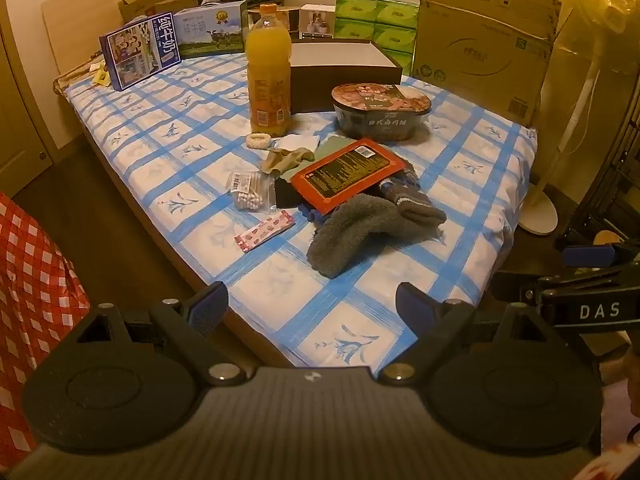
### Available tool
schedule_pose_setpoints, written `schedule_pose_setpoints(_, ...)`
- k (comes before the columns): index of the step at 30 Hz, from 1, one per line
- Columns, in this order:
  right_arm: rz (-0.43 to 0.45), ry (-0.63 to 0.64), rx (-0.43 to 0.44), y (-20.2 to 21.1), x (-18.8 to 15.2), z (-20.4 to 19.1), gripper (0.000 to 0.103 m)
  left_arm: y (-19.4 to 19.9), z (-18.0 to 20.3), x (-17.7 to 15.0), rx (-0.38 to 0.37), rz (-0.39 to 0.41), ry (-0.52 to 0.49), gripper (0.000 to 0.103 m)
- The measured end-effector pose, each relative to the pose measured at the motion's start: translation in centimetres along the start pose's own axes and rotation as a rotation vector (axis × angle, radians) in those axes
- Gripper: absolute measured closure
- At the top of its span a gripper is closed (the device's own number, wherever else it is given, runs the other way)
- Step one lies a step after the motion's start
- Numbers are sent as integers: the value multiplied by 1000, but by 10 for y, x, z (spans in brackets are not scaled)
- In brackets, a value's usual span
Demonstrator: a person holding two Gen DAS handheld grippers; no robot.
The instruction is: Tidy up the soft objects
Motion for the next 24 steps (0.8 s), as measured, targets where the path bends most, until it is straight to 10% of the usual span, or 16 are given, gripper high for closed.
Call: schedule_pose_setpoints(24,0,-1,3,-3,3,-1,0,0,0,0,0,1,0,13)
Point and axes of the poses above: each gripper's, at about its wrist camera, not at the fingertips, and y roughly against the way its jaws point, z to its right, x to its top, the point moved 5 cm from there along -y, roughly the way its jaws point, and after that the axes turned 12 degrees about -y, right-handed, at the moved point
